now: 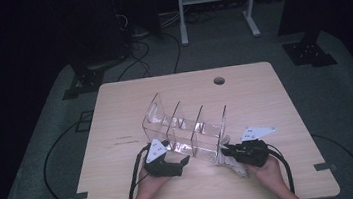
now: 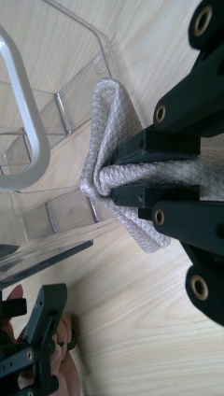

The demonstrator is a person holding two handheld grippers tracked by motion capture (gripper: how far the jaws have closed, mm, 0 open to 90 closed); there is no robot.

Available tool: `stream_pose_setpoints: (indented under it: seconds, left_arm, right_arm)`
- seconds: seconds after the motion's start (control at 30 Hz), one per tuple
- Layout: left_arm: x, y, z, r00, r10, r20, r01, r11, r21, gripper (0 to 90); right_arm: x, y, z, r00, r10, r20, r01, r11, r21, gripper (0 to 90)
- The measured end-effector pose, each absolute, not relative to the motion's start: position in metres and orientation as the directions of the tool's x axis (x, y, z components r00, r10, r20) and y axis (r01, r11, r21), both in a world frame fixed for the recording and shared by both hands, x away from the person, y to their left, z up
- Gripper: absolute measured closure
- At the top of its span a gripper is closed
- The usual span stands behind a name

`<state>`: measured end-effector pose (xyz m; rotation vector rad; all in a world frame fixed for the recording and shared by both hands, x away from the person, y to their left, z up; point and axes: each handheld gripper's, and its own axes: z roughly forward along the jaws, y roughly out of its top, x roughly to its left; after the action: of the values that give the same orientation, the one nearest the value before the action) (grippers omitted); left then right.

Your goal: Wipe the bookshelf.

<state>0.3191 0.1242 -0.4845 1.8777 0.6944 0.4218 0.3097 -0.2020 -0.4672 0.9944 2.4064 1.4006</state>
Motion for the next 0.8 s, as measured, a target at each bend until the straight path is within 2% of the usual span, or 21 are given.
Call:
stream_pose_setpoints:
  seconds: [0.43,0.8]
  left_arm:
    - [0.315,0.112,-0.485,0.807,0.589,-0.042,0.271,-0.306,0.913,4.3]
    - [0.307,0.122,-0.486,0.813,0.582,-0.024,0.268,-0.336,0.903,4.9]
  right_arm:
    - [0.278,-0.226,-0.462,-0.745,0.62,0.246,0.484,0.249,0.839,79.2]
    - [0.273,-0.208,-0.461,-0.751,0.628,0.206,0.458,0.27,0.847,79.2]
